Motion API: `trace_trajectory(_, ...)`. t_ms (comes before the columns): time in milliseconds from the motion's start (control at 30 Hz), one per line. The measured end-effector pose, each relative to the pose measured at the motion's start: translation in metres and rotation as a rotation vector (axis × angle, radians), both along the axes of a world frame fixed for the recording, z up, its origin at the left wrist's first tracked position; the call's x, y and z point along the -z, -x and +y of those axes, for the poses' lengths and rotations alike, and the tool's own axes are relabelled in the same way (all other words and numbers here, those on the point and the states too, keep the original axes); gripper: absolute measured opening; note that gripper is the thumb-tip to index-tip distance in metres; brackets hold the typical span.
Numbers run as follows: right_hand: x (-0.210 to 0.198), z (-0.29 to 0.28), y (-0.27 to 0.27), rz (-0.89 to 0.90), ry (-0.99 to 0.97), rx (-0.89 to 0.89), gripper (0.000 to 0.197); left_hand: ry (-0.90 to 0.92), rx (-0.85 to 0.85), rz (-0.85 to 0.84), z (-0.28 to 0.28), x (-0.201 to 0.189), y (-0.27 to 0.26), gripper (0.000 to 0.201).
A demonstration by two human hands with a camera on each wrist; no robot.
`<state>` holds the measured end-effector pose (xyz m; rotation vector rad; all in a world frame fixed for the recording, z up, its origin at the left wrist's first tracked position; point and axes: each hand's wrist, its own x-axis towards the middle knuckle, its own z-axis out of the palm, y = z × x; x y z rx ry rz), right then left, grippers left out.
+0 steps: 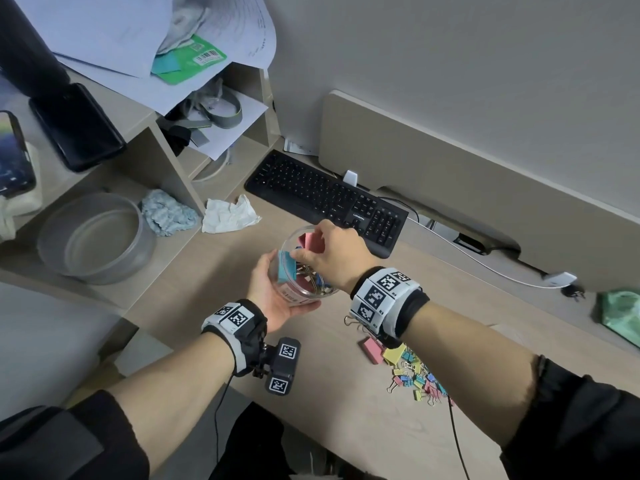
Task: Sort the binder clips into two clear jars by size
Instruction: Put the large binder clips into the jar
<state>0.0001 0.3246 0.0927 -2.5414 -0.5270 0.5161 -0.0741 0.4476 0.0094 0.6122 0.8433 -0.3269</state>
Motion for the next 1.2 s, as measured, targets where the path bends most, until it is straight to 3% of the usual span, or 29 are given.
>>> trace_trajectory(133, 0.002, 0.001, 0.003, -0.027, 0.003, 0.004, 0.050, 0.008, -0.002, -0.002, -0.002, 0.001, -0.003, 0.069)
trace_trajectory(300, 0.002, -0.008, -0.012, 0.069, -0.007, 0.057, 0.033, 0.007, 0.015, 0.024, -0.001, 0.006, -0.005, 0.073)
trace_trajectory(500, 0.006, -0.016, -0.015, 0.212, 0.062, -0.107, 0.015, 0.026, 0.030, 0.021, -0.006, 0.010, -0.008, 0.072)
trace_trajectory(567, 0.007, -0.019, -0.014, 0.305, -0.042, -0.109, 0.020, 0.020, 0.043, 0.008, -0.007, 0.011, -0.009, 0.071)
trace_trajectory(700, 0.008, -0.030, -0.025, 0.179, -0.203, -0.035, 0.035, -0.009, 0.054, 0.008, -0.005, 0.016, -0.013, 0.072)
trace_trajectory(833, 0.025, -0.055, -0.043, 0.137, -0.307, 0.152, 0.032, -0.026, 0.033, 0.037, 0.003, 0.024, -0.015, 0.068)
trace_trajectory(900, 0.044, -0.072, -0.046, 0.154, -0.208, 0.174, 0.026, -0.039, 0.035, 0.044, 0.006, 0.027, -0.016, 0.067)
trace_trajectory(967, 0.069, -0.089, -0.042, 0.178, 0.017, 0.102, 0.024, -0.049, 0.042, 0.049, 0.008, 0.031, -0.016, 0.067)
trace_trajectory(1067, 0.102, -0.110, -0.023, 0.219, 0.350, -0.100, 0.037, -0.055, 0.057, 0.061, 0.006, 0.038, -0.016, 0.067)
trace_trajectory(1200, 0.126, -0.130, 0.002, 0.254, 0.525, -0.216, 0.053, -0.054, 0.075, 0.077, -0.001, 0.044, -0.015, 0.065)
